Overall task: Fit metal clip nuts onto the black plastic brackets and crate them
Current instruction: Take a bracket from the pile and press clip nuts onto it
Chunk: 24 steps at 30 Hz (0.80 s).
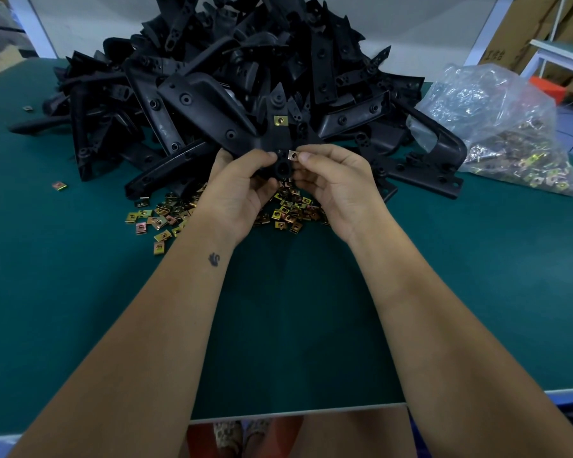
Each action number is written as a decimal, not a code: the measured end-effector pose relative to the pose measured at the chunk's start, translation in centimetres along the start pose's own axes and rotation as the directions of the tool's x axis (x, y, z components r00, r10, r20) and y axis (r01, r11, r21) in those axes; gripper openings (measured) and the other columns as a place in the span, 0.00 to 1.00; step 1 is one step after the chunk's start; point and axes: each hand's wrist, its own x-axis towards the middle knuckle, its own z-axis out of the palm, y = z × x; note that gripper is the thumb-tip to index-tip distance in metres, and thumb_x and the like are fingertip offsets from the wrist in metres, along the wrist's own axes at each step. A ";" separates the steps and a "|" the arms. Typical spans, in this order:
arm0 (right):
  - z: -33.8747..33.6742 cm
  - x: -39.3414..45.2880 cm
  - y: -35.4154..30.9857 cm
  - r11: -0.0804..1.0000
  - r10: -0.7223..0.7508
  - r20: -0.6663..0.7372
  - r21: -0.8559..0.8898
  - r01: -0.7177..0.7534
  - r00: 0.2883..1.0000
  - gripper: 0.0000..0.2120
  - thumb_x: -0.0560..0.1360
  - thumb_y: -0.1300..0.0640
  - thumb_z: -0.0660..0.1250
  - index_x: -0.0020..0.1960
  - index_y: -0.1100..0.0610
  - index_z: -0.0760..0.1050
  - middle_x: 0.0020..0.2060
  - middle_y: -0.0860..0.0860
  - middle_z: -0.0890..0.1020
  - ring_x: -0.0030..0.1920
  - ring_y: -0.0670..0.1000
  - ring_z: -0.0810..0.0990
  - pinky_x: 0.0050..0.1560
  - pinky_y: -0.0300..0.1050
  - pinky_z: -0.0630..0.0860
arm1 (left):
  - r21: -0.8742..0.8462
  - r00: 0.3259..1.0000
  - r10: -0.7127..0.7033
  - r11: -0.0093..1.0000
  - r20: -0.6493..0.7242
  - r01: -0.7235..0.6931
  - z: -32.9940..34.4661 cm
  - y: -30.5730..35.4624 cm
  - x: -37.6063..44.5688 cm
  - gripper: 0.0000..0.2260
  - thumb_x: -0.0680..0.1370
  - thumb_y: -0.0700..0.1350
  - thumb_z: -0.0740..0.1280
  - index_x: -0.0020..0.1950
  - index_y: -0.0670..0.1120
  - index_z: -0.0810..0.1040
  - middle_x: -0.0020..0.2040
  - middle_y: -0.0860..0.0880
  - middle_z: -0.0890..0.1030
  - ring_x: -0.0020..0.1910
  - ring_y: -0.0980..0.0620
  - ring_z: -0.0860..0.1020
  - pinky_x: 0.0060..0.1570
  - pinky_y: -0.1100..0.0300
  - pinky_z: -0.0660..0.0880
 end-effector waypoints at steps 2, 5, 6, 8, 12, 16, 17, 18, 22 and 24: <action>-0.1 0.0 0.0 1.000 -0.009 -0.004 -0.011 0.009 1.000 0.07 0.75 0.69 0.67 0.44 0.60 0.81 0.37 0.52 0.84 0.38 0.48 0.80 0.44 0.41 0.79 | 0.007 1.000 0.005 1.000 0.004 -0.005 0.0 0.0 0.0 0.10 0.76 0.32 0.67 0.47 0.46 0.70 0.47 0.47 0.81 0.40 0.53 0.80 0.31 0.65 0.74; -0.1 0.0 0.0 1.000 -0.016 -0.019 -0.012 0.015 1.000 0.07 0.75 0.69 0.68 0.44 0.60 0.81 0.37 0.52 0.84 0.38 0.49 0.80 0.45 0.41 0.79 | 0.018 0.999 0.020 1.000 0.036 -0.021 -0.1 -0.1 -0.1 0.11 0.76 0.32 0.68 0.50 0.46 0.72 0.47 0.48 0.82 0.41 0.54 0.80 0.32 0.65 0.74; -0.1 0.1 0.0 1.000 -0.017 -0.026 -0.008 0.017 1.000 0.07 0.75 0.69 0.68 0.44 0.60 0.81 0.37 0.53 0.84 0.39 0.49 0.80 0.45 0.42 0.79 | 0.027 0.998 0.031 0.999 0.053 -0.032 -0.1 -0.1 -0.1 0.11 0.77 0.32 0.68 0.52 0.46 0.73 0.48 0.49 0.83 0.42 0.54 0.81 0.33 0.65 0.75; -0.1 0.1 0.1 1.000 -0.022 -0.042 -0.009 0.021 0.999 0.06 0.75 0.69 0.68 0.44 0.60 0.81 0.37 0.53 0.83 0.39 0.49 0.81 0.45 0.42 0.79 | 0.053 0.995 0.053 0.997 0.087 -0.057 -0.1 -0.1 -0.1 0.13 0.77 0.32 0.68 0.56 0.46 0.73 0.52 0.48 0.82 0.45 0.54 0.81 0.36 0.65 0.76; -0.2 0.1 0.0 0.999 -0.036 -0.078 -0.036 0.033 0.996 0.06 0.75 0.69 0.69 0.44 0.60 0.81 0.37 0.52 0.83 0.38 0.48 0.80 0.45 0.42 0.78 | 0.102 0.990 0.072 0.991 0.120 -0.084 -0.1 -0.1 -0.2 0.18 0.78 0.32 0.67 0.65 0.45 0.70 0.57 0.47 0.81 0.49 0.53 0.80 0.40 0.64 0.77; -0.1 0.0 0.0 0.998 -0.046 -0.103 -0.048 0.041 0.994 0.06 0.75 0.69 0.69 0.44 0.60 0.81 0.37 0.52 0.82 0.37 0.48 0.79 0.45 0.41 0.77 | 0.133 0.986 0.089 0.985 0.142 -0.108 0.0 -0.2 -0.3 0.22 0.79 0.32 0.66 0.71 0.43 0.66 0.58 0.46 0.79 0.51 0.53 0.80 0.42 0.64 0.78; -0.1 0.0 0.1 0.998 -0.046 -0.105 -0.045 0.042 0.993 0.06 0.75 0.69 0.69 0.44 0.60 0.81 0.37 0.52 0.82 0.37 0.47 0.79 0.45 0.41 0.77 | 0.138 0.985 0.092 0.984 0.144 -0.112 0.0 -0.2 -0.3 0.23 0.79 0.32 0.66 0.71 0.43 0.66 0.59 0.46 0.79 0.51 0.53 0.79 0.42 0.64 0.78; 0.0 0.0 0.1 0.998 -0.047 -0.108 -0.044 0.043 0.993 0.06 0.75 0.69 0.69 0.44 0.60 0.81 0.37 0.52 0.82 0.36 0.47 0.79 0.44 0.40 0.77 | 0.144 0.985 0.094 0.983 0.144 -0.115 0.1 -0.3 -0.4 0.23 0.79 0.32 0.66 0.72 0.43 0.65 0.58 0.46 0.79 0.51 0.53 0.79 0.42 0.64 0.78; 0.1 0.1 0.1 0.997 -0.059 -0.117 -0.046 0.054 0.991 0.07 0.75 0.70 0.69 0.43 0.60 0.81 0.37 0.52 0.82 0.36 0.47 0.78 0.43 0.39 0.77 | 0.156 0.984 0.099 0.980 0.147 -0.122 0.2 -0.4 -0.4 0.23 0.79 0.32 0.65 0.72 0.42 0.64 0.59 0.46 0.79 0.50 0.54 0.80 0.42 0.64 0.78; 0.1 0.1 0.2 0.997 -0.067 -0.117 -0.044 0.063 0.991 0.07 0.75 0.70 0.69 0.43 0.59 0.81 0.37 0.52 0.82 0.36 0.46 0.79 0.42 0.39 0.77 | 0.157 0.983 0.099 0.980 0.156 -0.124 0.3 -0.4 -0.4 0.23 0.79 0.32 0.65 0.72 0.43 0.64 0.60 0.45 0.78 0.51 0.53 0.79 0.42 0.64 0.78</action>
